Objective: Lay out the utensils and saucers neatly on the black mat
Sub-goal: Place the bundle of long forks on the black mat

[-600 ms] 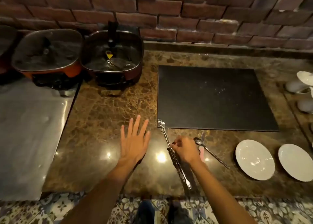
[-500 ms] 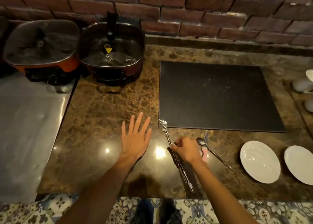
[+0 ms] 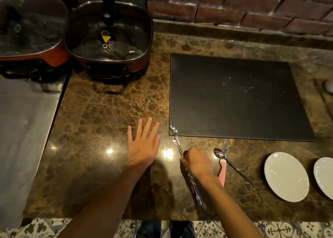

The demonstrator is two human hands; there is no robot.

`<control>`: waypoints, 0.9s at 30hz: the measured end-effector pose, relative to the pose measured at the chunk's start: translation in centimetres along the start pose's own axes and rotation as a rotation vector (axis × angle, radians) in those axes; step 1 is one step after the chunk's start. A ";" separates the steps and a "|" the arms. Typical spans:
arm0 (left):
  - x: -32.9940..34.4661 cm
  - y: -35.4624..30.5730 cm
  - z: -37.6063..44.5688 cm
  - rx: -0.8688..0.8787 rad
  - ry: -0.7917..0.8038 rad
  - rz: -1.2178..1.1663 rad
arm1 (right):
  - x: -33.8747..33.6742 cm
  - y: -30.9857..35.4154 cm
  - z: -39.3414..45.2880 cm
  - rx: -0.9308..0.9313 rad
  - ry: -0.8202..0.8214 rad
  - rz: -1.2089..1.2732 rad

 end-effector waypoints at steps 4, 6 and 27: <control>0.3 0.1 0.0 0.013 -0.032 0.016 | 0.1 0.3 0.1 -0.070 0.050 0.025; 0.6 0.2 0.1 0.025 -0.049 0.032 | 0.0 0.5 0.1 -0.090 0.051 0.006; 0.8 0.2 0.2 0.029 -0.072 0.019 | -8.7 1.8 9.9 -0.090 -0.173 0.250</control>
Point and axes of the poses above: each hand's wrist, its own z-axis towards the middle knuckle, its own x-axis out of the palm, y = z × x, the point moved 1 cm from there along z, towards the middle knuckle, and after that the axes turned 12 degrees about -x, right-handed, at the moved point
